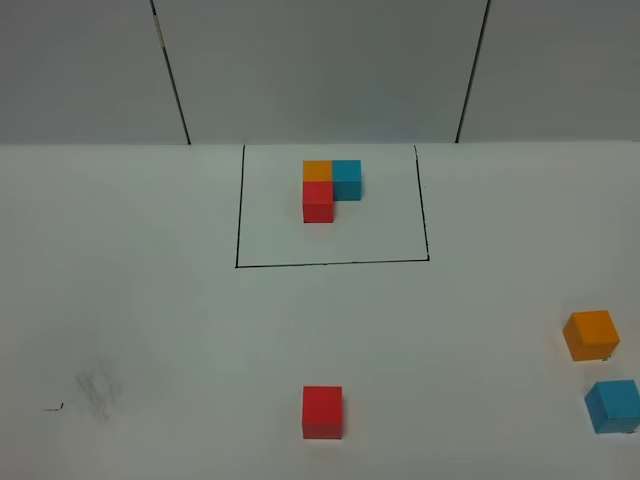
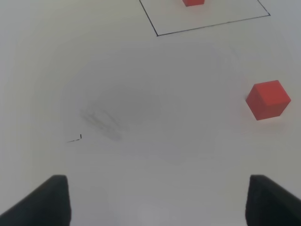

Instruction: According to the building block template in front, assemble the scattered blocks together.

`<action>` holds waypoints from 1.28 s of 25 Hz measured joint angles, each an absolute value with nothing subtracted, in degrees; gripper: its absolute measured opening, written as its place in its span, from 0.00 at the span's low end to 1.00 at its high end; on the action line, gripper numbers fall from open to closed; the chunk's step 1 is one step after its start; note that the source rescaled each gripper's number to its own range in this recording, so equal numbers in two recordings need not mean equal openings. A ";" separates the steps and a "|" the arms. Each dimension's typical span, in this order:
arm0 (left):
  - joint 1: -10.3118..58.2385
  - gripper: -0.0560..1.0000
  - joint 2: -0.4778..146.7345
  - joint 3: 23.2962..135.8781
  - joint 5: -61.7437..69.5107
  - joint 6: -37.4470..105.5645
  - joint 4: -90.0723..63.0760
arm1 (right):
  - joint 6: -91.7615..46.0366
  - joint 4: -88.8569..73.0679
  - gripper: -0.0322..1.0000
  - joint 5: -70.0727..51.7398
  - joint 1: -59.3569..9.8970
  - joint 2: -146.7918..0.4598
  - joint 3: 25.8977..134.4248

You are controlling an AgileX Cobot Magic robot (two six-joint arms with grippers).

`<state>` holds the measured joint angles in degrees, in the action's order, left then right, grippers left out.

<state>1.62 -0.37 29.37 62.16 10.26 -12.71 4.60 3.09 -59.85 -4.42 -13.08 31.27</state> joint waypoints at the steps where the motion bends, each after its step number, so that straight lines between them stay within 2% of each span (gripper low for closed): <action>1: 1.62 0.96 -0.37 29.37 62.16 10.26 -12.71 | 4.60 3.02 0.03 -59.74 -4.42 -14.88 31.73; 11: 1.62 0.96 -0.37 29.37 62.16 10.26 -12.71 | 2.99 2.21 0.03 -60.20 -4.42 -35.28 39.98; 25: 1.62 0.96 -0.37 29.37 62.16 10.32 -12.71 | -2.47 0.00 0.03 -62.13 -4.42 -56.13 52.28; 29: 1.62 0.96 -0.37 29.37 62.16 10.32 -12.71 | -2.90 1.23 0.09 -65.04 -4.42 -62.78 55.73; 32: 1.62 0.96 -0.37 29.37 62.11 10.32 -12.71 | -2.95 3.30 0.22 -67.14 -4.42 -66.87 57.11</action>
